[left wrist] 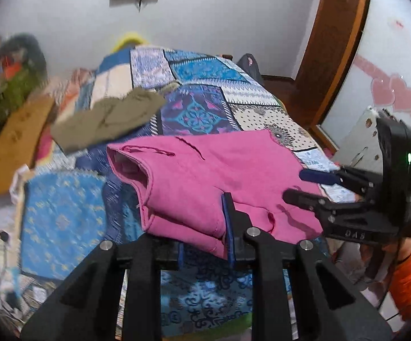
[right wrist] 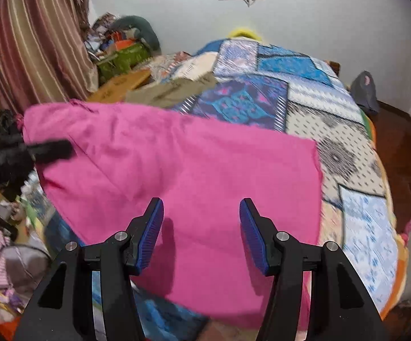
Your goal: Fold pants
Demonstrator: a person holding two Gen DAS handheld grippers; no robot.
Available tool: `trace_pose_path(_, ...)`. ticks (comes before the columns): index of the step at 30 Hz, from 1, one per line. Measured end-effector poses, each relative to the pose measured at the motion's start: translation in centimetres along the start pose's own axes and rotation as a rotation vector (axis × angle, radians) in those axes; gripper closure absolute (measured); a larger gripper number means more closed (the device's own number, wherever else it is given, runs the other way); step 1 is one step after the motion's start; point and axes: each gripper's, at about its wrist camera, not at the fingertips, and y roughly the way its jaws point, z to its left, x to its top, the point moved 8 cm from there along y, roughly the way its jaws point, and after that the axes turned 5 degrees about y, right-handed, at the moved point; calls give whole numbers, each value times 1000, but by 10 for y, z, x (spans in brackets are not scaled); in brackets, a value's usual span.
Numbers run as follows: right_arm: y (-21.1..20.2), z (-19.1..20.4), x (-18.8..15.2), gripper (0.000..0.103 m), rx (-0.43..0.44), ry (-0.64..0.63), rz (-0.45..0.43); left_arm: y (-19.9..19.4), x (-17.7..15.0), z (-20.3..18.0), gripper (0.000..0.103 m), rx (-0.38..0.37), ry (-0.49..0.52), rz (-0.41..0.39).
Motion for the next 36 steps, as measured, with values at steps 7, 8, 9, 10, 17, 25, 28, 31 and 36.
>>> trace_pose_path(7, 45, 45, -16, 51, 34, -145, 113, -5, 4, 3, 82, 18, 47, -6)
trace_pose_path(8, 47, 47, -18, 51, 39, -149, 114, -3, 4, 2, 82, 21, 56, -4)
trace_pose_path(9, 46, 46, -17, 51, 38, -146, 109, -3, 6, 1, 82, 29, 71, -5)
trace_pose_path(10, 44, 44, -17, 51, 48, -133, 106, -3, 7, -1, 82, 34, 80, -9)
trace_pose_path(17, 6, 2, -19, 51, -1, -44, 45, -4, 20, -20, 83, 83, 197, -24)
trace_pose_path(25, -27, -74, -66, 51, -143, 66, 54, -5, 31, -59, 82, 102, 326, -39)
trace_pose_path(28, -25, -89, -77, 50, -105, 158, 57, 0, 36, -77, 82, 84, 352, -42)
trace_pose_path(31, -23, -91, -75, 50, -94, 175, 48, 5, 42, -96, 83, 68, 380, -44)
trace_pose_path(36, -23, -88, -73, 50, -98, 154, 35, 20, 50, -128, 83, 0, 404, -22)
